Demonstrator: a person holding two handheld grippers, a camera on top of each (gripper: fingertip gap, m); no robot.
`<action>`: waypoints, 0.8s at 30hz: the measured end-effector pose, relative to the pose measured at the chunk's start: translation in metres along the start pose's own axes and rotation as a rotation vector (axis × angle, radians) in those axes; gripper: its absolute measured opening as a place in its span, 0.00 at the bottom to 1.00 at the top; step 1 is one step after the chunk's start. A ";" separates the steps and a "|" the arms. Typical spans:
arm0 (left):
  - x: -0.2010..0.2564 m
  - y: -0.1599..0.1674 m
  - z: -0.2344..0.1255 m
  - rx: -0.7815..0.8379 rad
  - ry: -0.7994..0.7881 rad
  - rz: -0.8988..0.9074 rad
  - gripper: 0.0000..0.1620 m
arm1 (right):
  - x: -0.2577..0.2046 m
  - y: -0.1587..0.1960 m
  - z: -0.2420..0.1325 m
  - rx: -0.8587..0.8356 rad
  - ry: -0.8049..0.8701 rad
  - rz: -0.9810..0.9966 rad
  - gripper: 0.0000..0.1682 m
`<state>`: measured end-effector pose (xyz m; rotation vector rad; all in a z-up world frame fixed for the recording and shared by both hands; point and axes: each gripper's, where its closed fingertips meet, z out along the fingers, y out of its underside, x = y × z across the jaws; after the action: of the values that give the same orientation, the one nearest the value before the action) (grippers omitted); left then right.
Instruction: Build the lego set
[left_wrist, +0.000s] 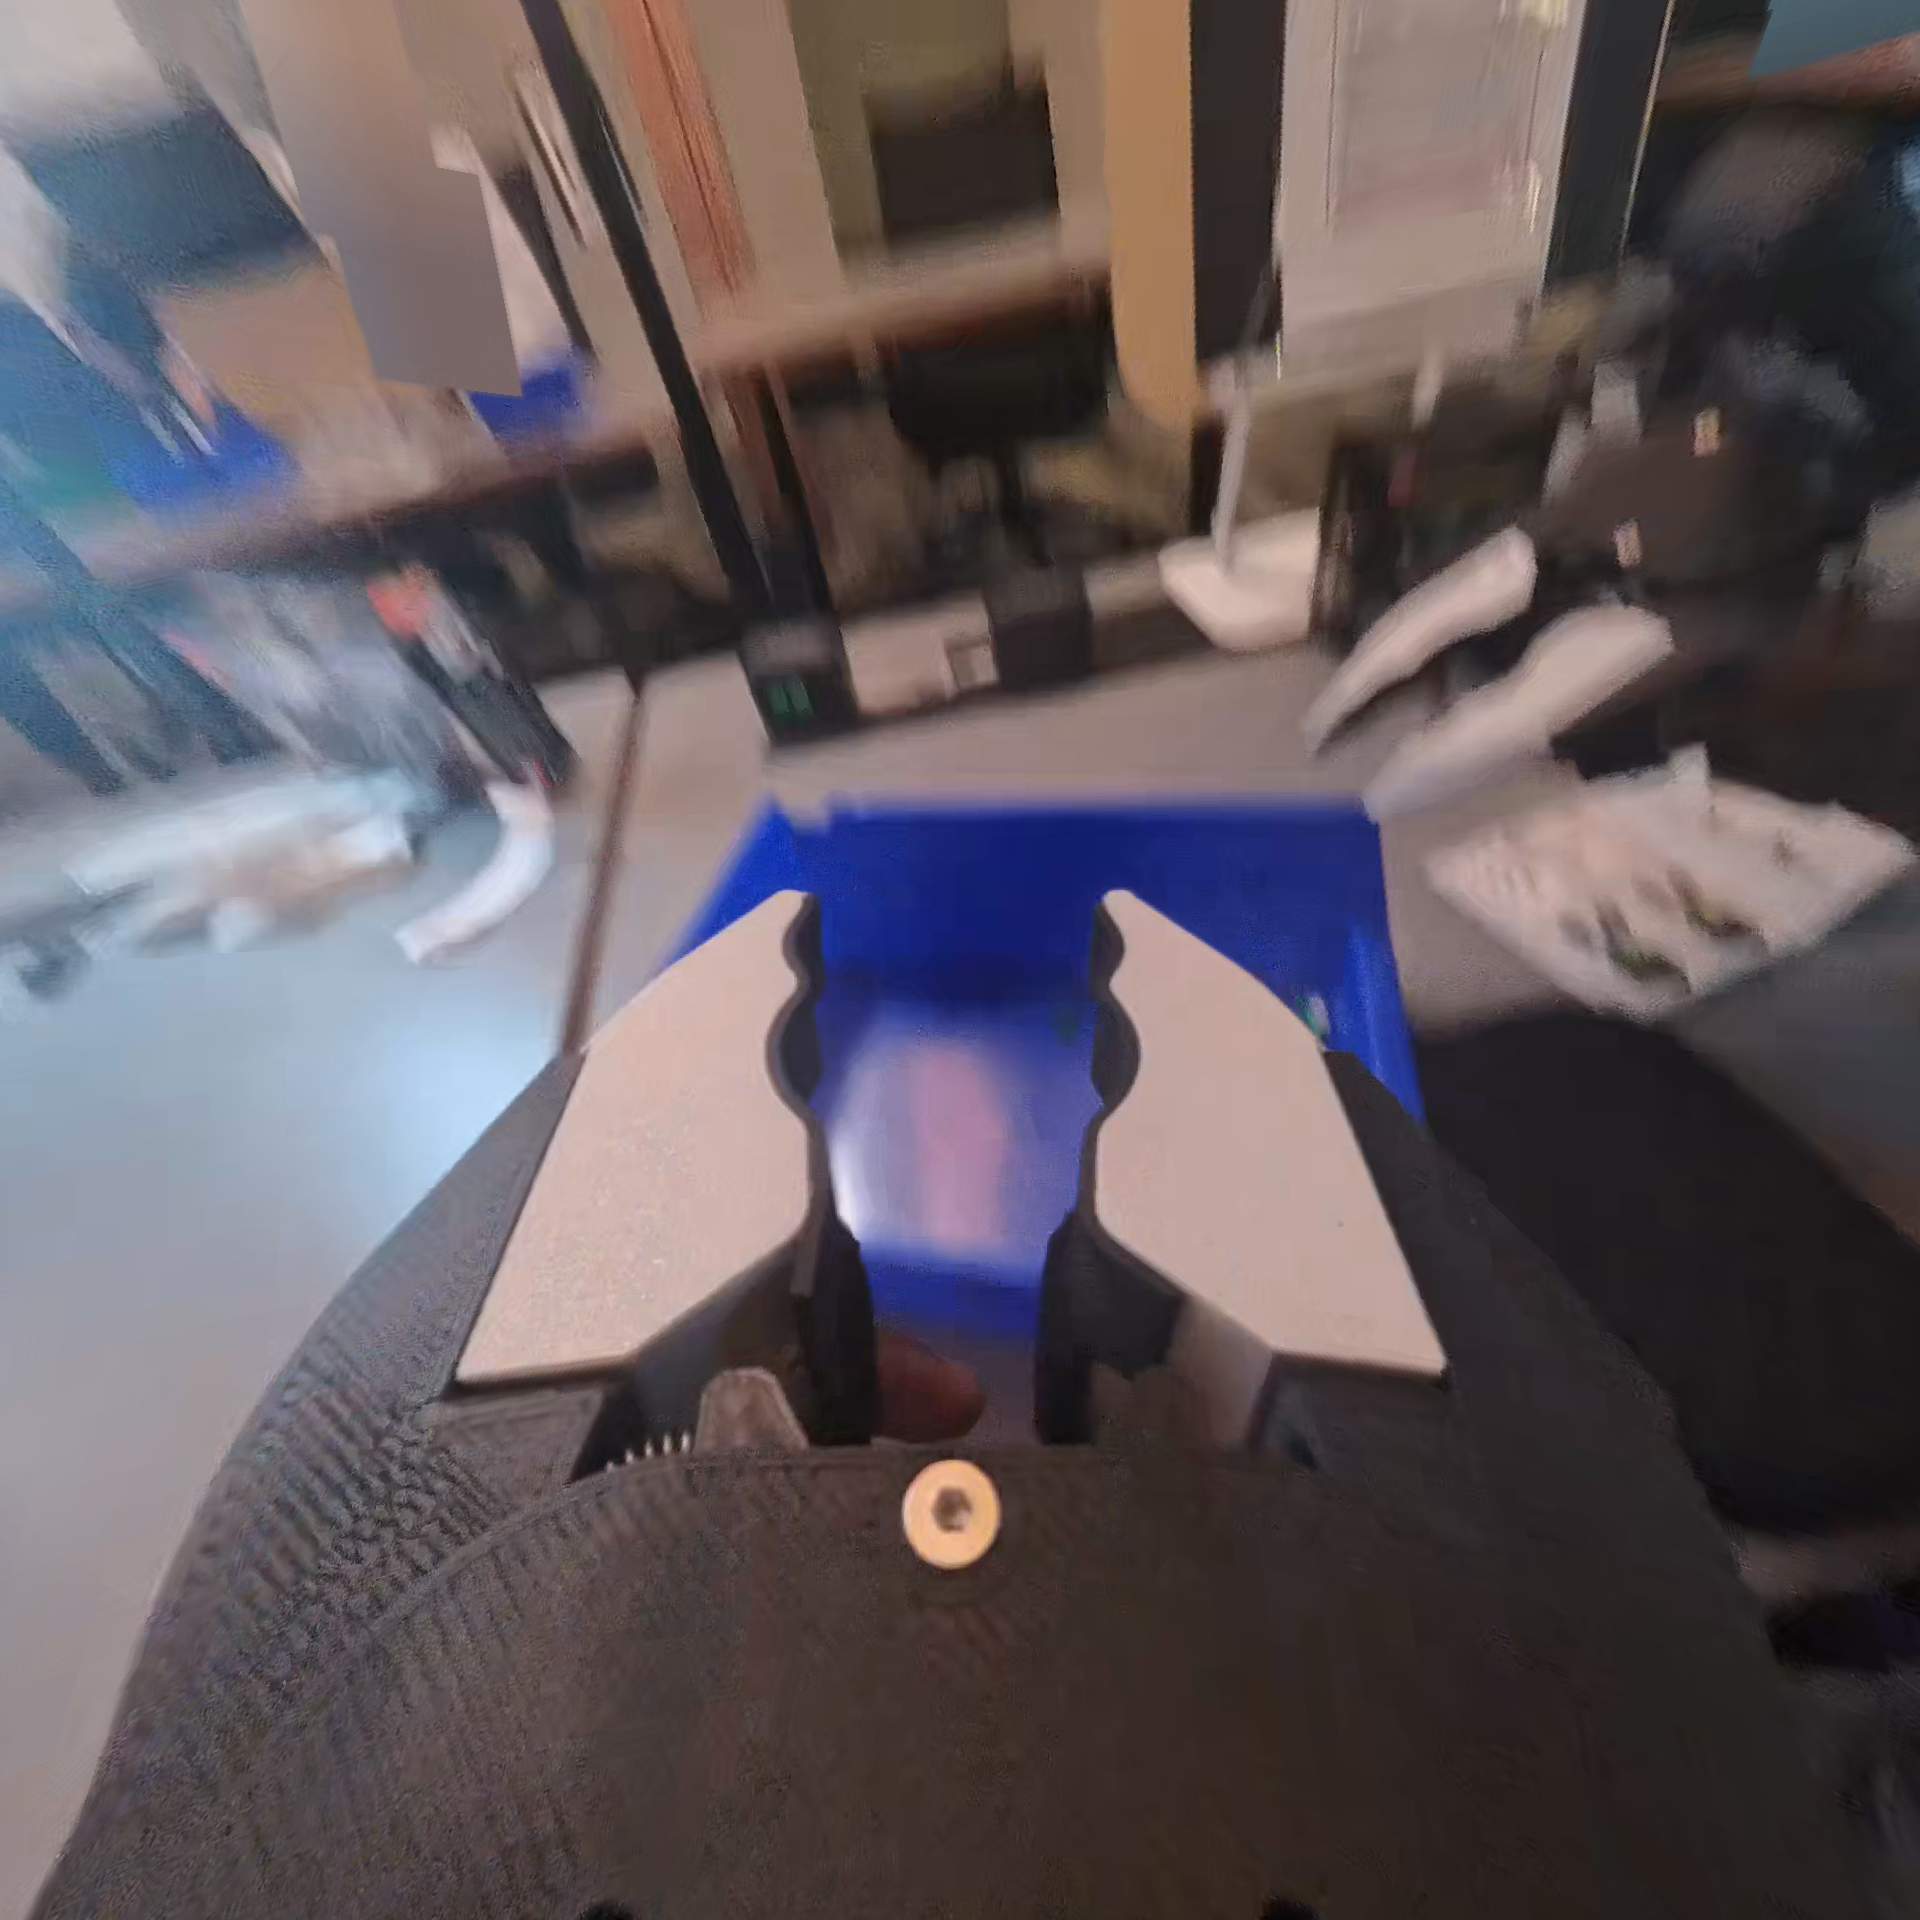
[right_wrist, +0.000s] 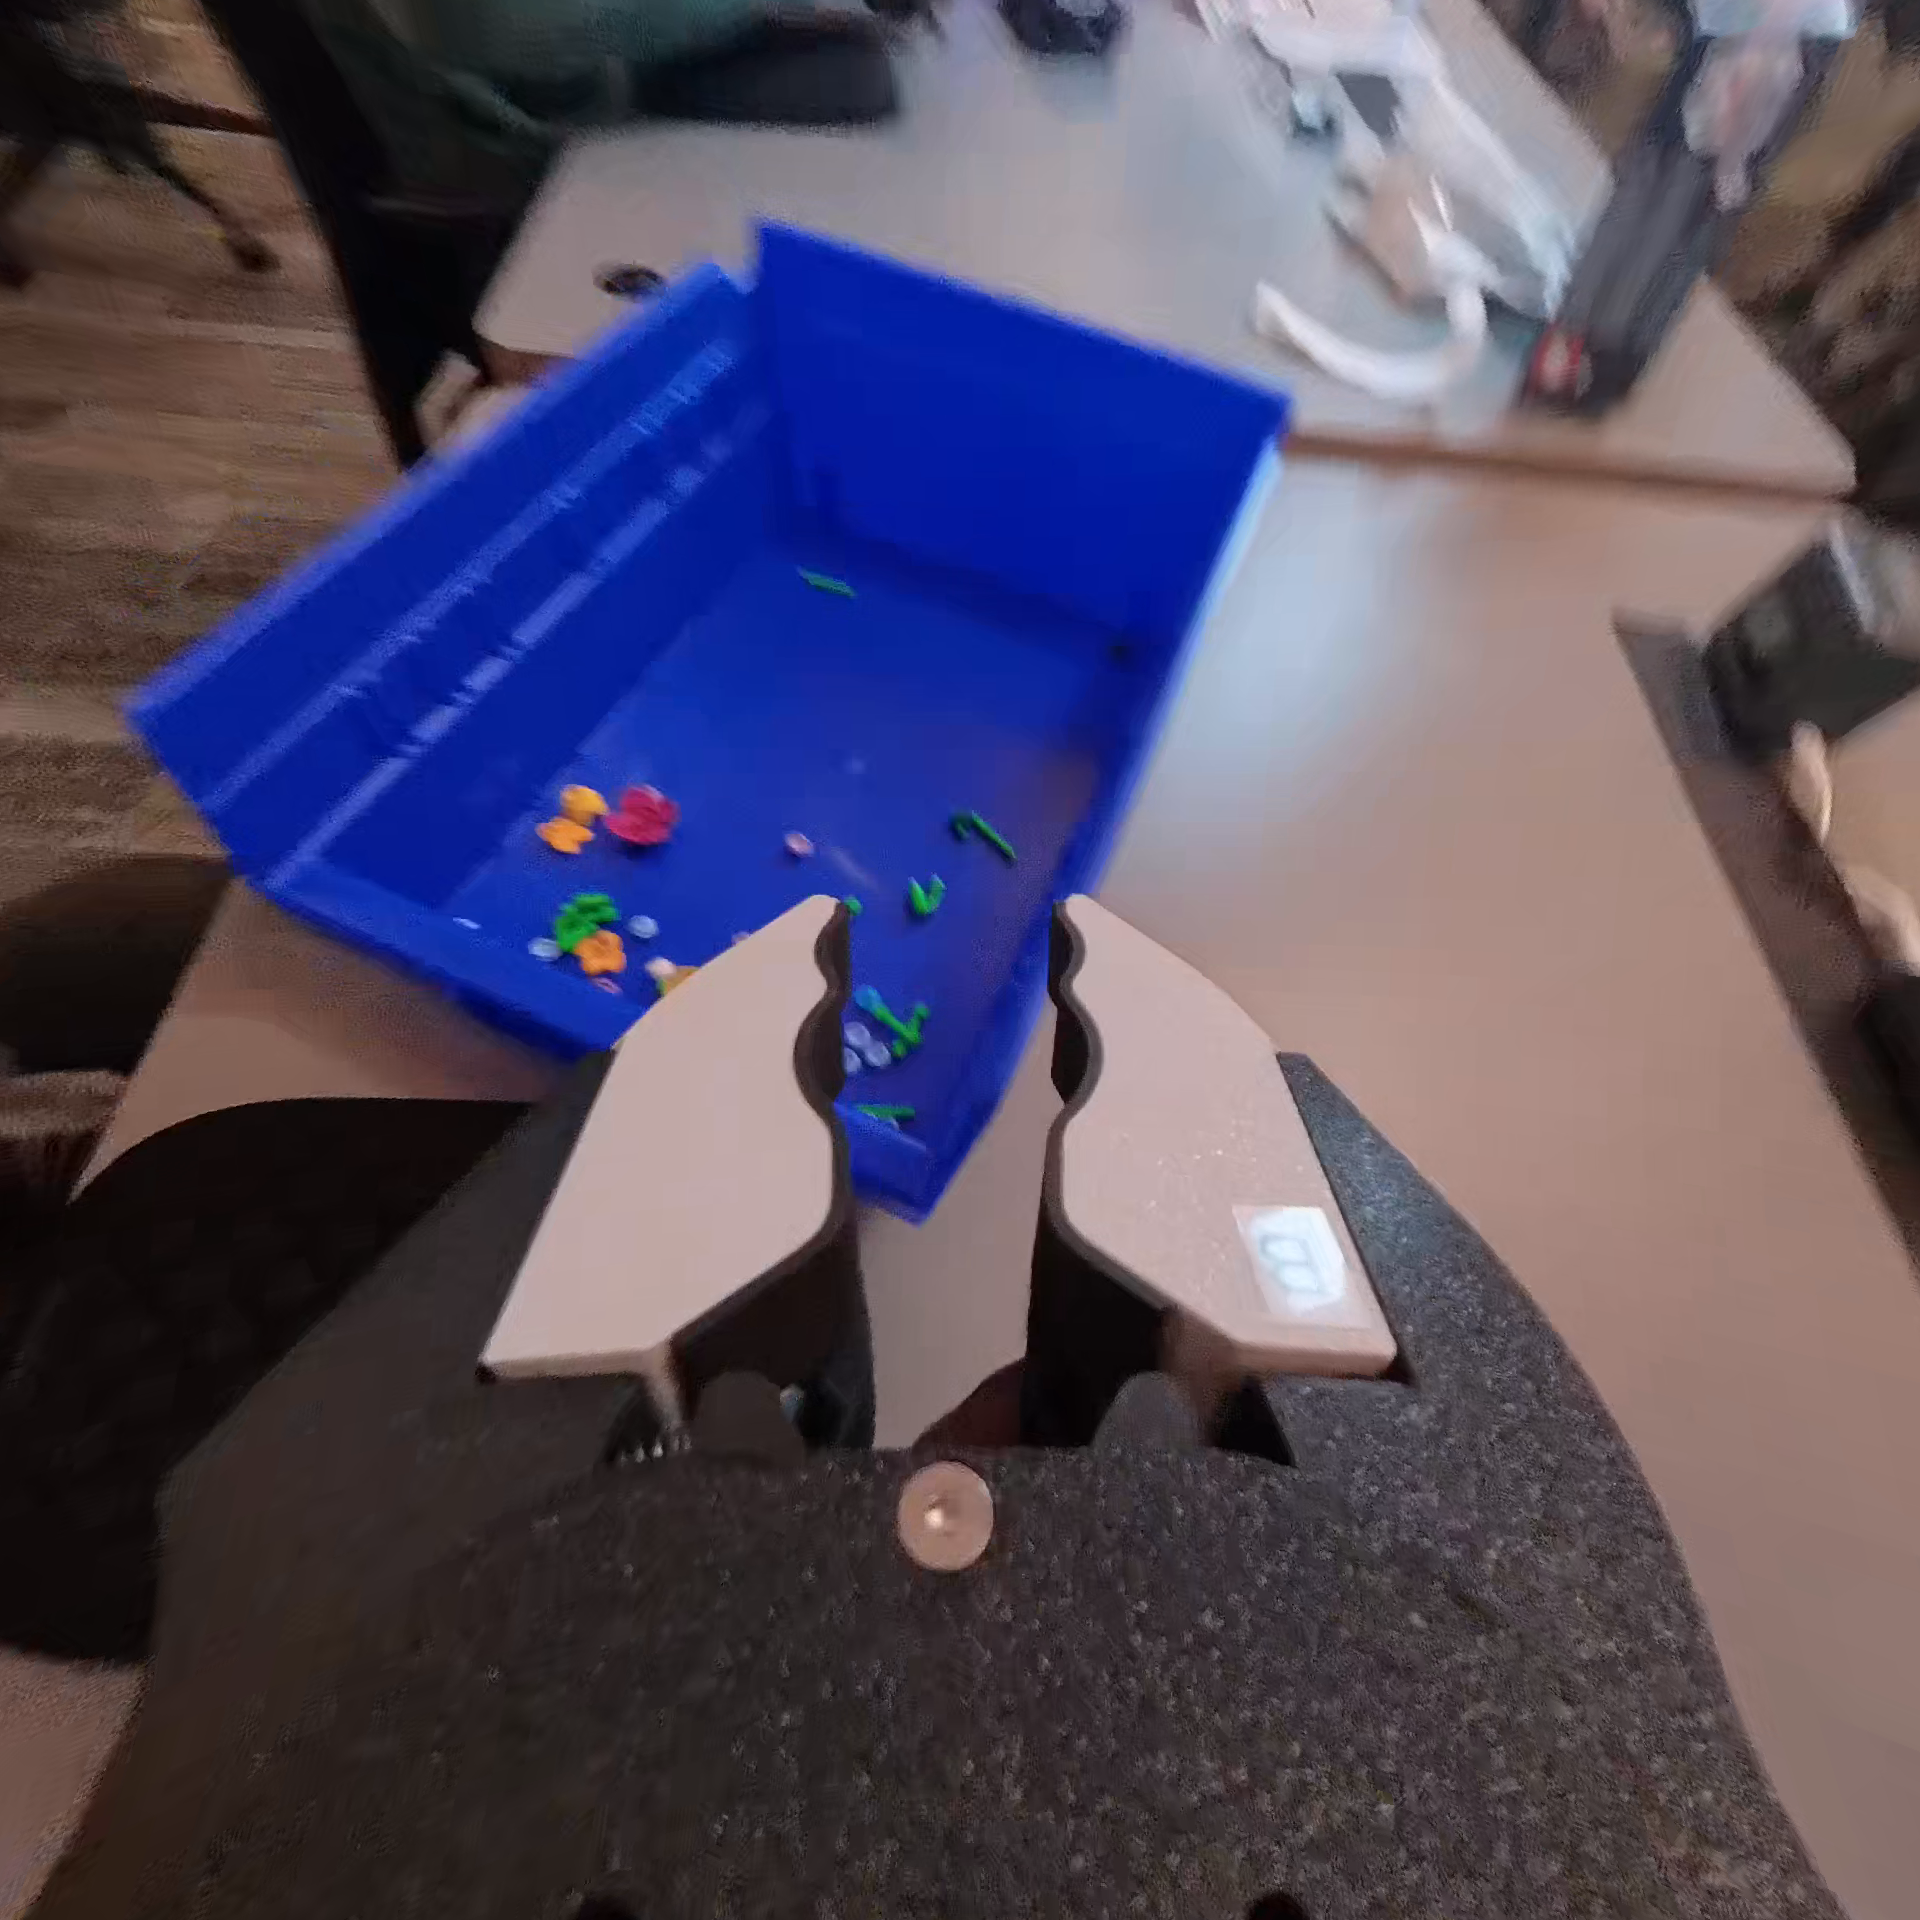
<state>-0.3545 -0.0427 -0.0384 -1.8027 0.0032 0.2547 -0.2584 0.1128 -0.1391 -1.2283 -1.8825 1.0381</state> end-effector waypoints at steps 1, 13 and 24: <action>-0.005 -0.020 0.006 0.089 -0.012 -0.007 0.30 | -0.009 -0.009 -0.002 0.007 -0.034 -0.056 0.19; 0.027 0.009 0.084 0.014 0.212 -0.065 0.32 | -0.059 0.019 0.045 -0.508 -0.352 -0.171 0.08; 0.103 0.051 0.081 -0.062 0.773 0.285 0.20 | -0.063 -0.018 -0.159 0.672 0.264 0.181 0.56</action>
<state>-0.2747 0.0360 -0.1234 -1.8586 0.8061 -0.2576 -0.1101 0.0919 -0.0547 -1.0667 -1.0949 1.3768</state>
